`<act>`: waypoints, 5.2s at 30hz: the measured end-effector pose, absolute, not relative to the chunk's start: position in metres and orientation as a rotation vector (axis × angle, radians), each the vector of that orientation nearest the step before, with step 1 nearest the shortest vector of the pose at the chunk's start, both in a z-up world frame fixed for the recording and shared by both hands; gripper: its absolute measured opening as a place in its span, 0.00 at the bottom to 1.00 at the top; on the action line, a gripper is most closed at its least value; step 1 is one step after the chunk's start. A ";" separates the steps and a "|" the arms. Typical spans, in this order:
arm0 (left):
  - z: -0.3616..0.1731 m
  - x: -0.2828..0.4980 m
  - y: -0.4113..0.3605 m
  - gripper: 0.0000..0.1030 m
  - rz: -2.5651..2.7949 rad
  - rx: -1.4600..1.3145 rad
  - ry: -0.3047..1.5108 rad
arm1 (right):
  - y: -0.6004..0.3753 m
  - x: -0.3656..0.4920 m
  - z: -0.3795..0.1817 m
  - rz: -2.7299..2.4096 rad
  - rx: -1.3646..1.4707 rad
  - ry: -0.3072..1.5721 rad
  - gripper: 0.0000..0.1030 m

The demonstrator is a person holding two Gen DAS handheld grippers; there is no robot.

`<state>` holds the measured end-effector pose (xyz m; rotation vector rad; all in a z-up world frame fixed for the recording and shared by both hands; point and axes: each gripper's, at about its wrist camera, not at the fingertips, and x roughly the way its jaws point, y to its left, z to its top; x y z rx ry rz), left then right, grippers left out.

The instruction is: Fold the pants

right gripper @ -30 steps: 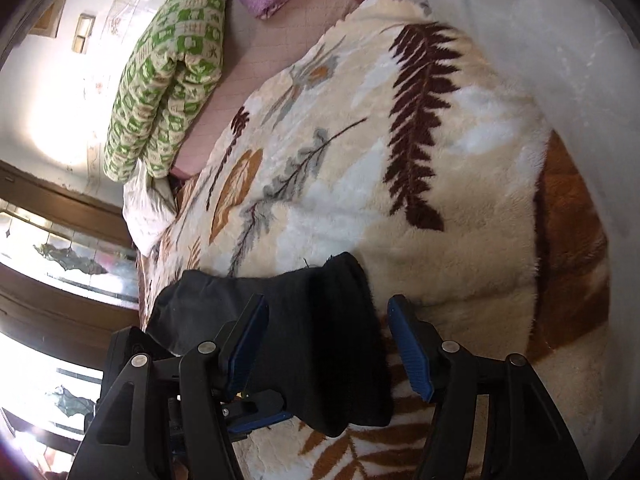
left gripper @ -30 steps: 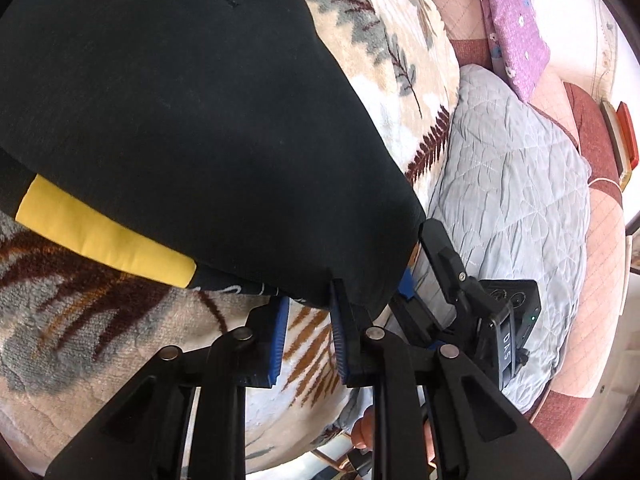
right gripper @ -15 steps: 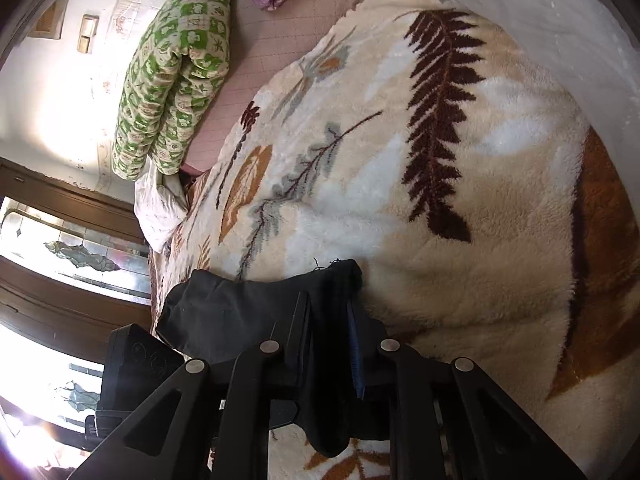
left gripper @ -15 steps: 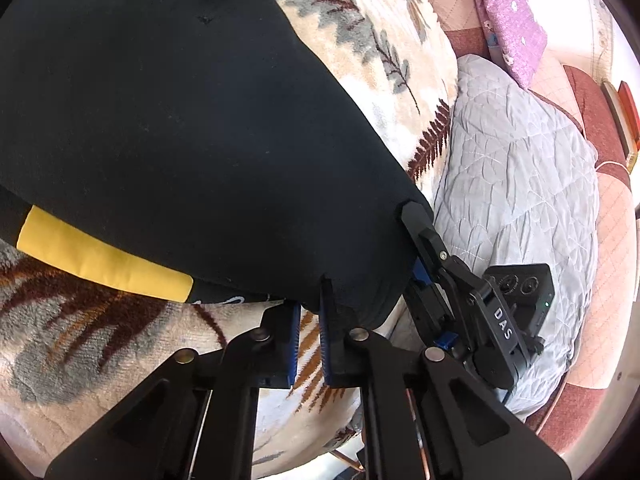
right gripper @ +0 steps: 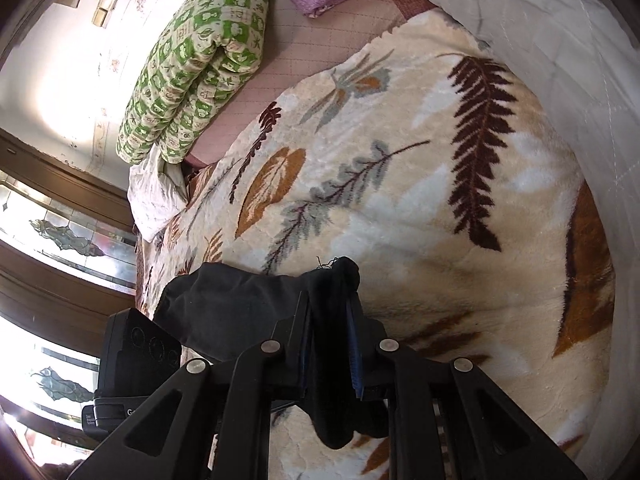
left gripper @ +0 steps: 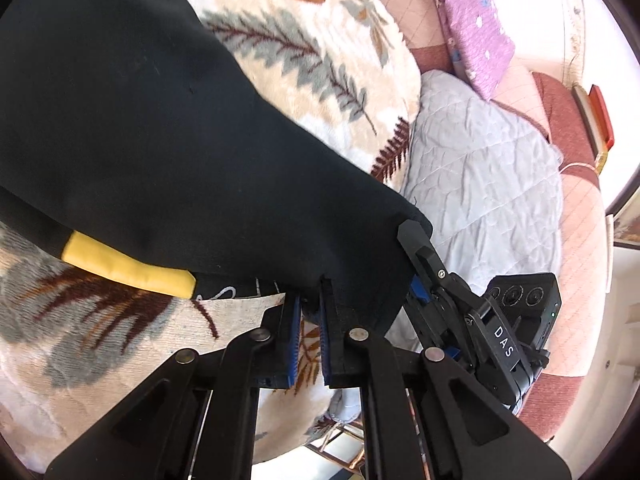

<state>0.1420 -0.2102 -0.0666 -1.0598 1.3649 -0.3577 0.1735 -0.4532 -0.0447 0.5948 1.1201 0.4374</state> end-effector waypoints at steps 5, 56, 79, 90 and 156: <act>-0.063 0.142 -0.191 0.06 -0.362 -1.091 1.348 | -0.435 0.178 -0.030 0.433 0.555 1.123 0.15; -0.054 0.235 -0.048 0.37 -0.438 -0.722 1.476 | -0.314 0.126 -0.115 0.405 1.276 1.102 0.48; -0.039 0.220 -0.042 0.36 -0.356 -0.460 1.446 | -0.297 0.119 -0.124 0.331 1.295 1.084 0.31; 0.029 0.181 0.150 0.36 -0.208 -0.543 1.268 | -0.201 0.108 -0.033 0.539 0.735 1.064 0.59; -0.104 0.202 0.225 0.56 -0.513 -1.182 1.251 | 0.040 0.108 -0.040 0.508 -0.171 0.788 0.25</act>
